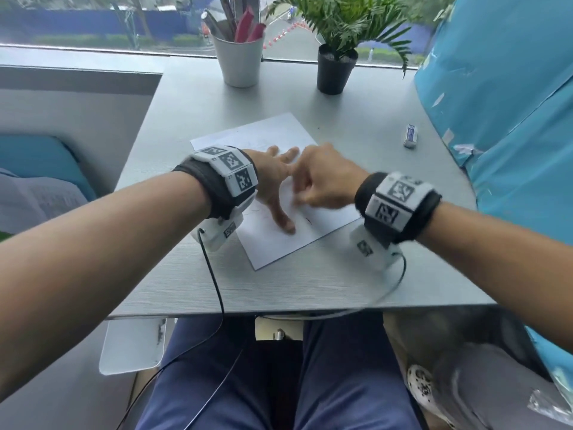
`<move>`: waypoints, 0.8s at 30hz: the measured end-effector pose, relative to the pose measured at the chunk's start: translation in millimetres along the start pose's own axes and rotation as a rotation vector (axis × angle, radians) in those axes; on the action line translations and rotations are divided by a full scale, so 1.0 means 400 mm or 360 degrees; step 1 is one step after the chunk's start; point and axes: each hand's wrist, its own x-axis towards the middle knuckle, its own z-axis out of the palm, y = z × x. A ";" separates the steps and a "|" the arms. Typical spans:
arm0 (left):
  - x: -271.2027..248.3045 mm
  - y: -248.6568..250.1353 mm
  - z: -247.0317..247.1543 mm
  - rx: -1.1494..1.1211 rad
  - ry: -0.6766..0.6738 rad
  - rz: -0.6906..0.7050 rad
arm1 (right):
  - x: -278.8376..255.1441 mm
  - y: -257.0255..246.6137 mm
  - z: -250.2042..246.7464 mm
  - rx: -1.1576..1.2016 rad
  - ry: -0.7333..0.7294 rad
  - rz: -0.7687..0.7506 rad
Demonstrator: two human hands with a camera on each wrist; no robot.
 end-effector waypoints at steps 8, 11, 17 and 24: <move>-0.004 0.000 0.001 -0.0027 0.0044 -0.0034 | 0.069 0.088 -0.063 -0.0041 0.0203 0.0238; -0.008 0.006 -0.002 -0.0003 0.0033 0.0012 | 0.011 -0.003 0.003 -0.0069 -0.0025 0.0010; -0.006 -0.003 0.003 -0.0028 0.0069 -0.0004 | 0.074 0.087 -0.069 -0.0054 0.0128 0.0173; -0.008 0.002 -0.001 0.0007 0.0003 0.0037 | 0.003 -0.012 0.022 -0.0021 -0.0169 -0.0134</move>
